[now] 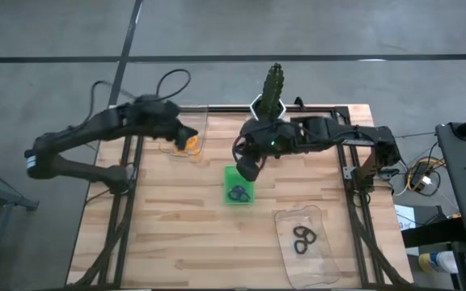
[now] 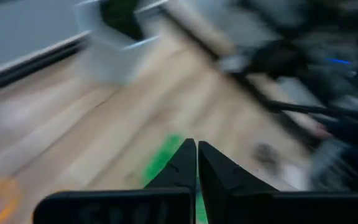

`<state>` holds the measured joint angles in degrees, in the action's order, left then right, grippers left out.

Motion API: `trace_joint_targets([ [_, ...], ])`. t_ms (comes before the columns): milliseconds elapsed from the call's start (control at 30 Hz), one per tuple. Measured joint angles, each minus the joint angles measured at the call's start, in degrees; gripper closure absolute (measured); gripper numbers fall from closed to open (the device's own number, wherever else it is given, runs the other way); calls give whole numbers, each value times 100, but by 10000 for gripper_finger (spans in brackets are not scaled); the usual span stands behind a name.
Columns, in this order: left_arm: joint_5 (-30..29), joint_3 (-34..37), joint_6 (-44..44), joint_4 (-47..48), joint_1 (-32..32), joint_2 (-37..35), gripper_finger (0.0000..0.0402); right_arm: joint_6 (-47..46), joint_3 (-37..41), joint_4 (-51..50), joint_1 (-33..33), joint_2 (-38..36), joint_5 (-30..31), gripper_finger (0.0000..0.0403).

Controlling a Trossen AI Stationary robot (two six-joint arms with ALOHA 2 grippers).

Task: Sort spring keychains
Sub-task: Return to Home Position

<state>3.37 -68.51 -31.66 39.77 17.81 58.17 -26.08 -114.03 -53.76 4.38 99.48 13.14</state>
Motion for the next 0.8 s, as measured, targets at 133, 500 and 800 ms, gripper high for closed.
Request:
trace_joint_targets([
  [133, 320, 234, 553, -722, -855, -671, 393, 712, 605, 893, 283, -33, -163, 393],
  [500, 187, 920, 199, -1532, -2044, -2176, 401, 472, 2713, 3364, 938, -1187, -47, 394],
  [800, 167, 1438, 1257, -1040, -2044, -2940, 401, -370, 4412, 2918, 1700, -3085, 2264, 394],
])
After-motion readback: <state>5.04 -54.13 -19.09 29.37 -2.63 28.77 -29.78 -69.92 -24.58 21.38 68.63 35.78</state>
